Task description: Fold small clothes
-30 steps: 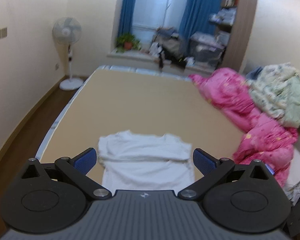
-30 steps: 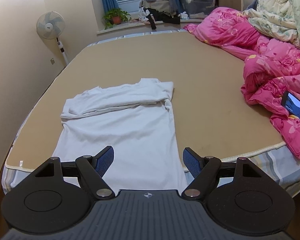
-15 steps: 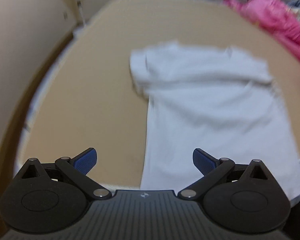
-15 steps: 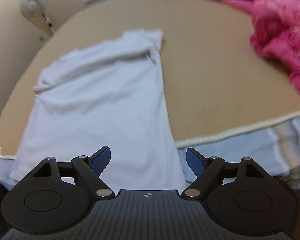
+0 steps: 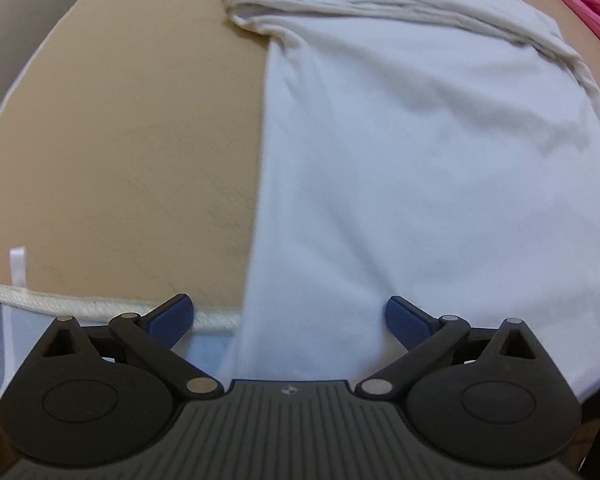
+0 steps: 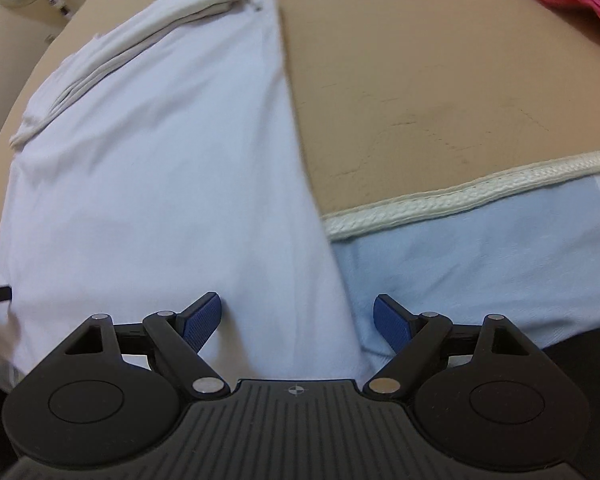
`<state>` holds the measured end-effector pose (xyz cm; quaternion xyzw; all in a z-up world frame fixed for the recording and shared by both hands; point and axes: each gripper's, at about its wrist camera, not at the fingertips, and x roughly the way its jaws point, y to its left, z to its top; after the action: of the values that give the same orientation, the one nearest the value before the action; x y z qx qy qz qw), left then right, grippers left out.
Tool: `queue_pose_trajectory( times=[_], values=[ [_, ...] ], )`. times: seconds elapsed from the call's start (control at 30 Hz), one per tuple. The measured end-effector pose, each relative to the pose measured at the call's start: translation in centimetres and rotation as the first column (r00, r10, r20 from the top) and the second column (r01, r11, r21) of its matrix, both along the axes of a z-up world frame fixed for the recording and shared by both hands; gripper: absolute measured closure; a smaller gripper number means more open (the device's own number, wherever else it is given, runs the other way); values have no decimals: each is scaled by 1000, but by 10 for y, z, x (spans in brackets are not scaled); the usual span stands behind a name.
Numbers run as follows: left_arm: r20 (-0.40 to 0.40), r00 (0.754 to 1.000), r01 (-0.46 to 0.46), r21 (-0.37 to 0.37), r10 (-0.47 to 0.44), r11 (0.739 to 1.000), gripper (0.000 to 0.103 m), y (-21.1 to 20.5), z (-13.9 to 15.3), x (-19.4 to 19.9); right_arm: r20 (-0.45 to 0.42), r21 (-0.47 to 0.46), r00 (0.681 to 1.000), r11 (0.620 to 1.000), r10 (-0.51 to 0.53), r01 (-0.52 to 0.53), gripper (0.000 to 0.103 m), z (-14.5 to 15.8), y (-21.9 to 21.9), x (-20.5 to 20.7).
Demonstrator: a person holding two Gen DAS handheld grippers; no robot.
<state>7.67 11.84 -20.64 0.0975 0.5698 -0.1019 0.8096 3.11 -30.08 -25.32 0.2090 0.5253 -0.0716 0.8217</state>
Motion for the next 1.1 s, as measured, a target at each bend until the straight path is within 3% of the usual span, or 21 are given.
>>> queue_pose_trajectory(
  times=[0.13,0.27,0.4,0.5,0.57,0.6,0.63,0.67,0.73,0.8,0.87,1.1],
  values=[
    [-53,998,28,26,-27,999,0,-7,-11,-10,8,-3,999,1000,31,-31,17,2,9,-3],
    [-45,999,-7,13,8,1000,0,0,-14,-12,6,-2,1000,1000,29,-29,16,1,10,-4],
    [-106,994,-38,2,38,999,0,7,-12,-6,-5,24,999,998,50,-50,26,7,10,-3],
    [-132,991,-41,-29,37,999,0,12,-10,-4,-8,121,998,991,60,-58,44,8,9,-7],
    [-135,990,-37,-27,33,999,0,14,-11,-3,-32,166,998,985,54,-48,67,4,8,-9],
    [-133,991,-37,-25,33,999,1,13,-11,0,-37,169,998,985,47,-40,71,3,7,-10],
    [-130,991,-39,-24,36,999,3,14,-10,0,-39,165,998,986,39,-32,81,2,6,-12],
    [-127,991,-43,-21,40,999,10,15,-9,0,-40,164,999,986,31,-24,88,2,4,-13],
    [-125,991,-41,-21,38,999,30,16,-6,-4,-35,175,999,985,12,-6,90,6,1,-17],
    [-149,988,-44,-54,35,998,75,23,3,-8,-22,172,1000,985,8,-4,91,10,3,-17],
    [-147,988,-54,-52,45,997,93,28,9,-5,-5,163,1000,987,9,-8,91,18,5,-19],
    [-81,996,-42,-54,37,998,95,38,37,-18,90,152,996,988,5,-18,92,54,4,-30]
  ],
)
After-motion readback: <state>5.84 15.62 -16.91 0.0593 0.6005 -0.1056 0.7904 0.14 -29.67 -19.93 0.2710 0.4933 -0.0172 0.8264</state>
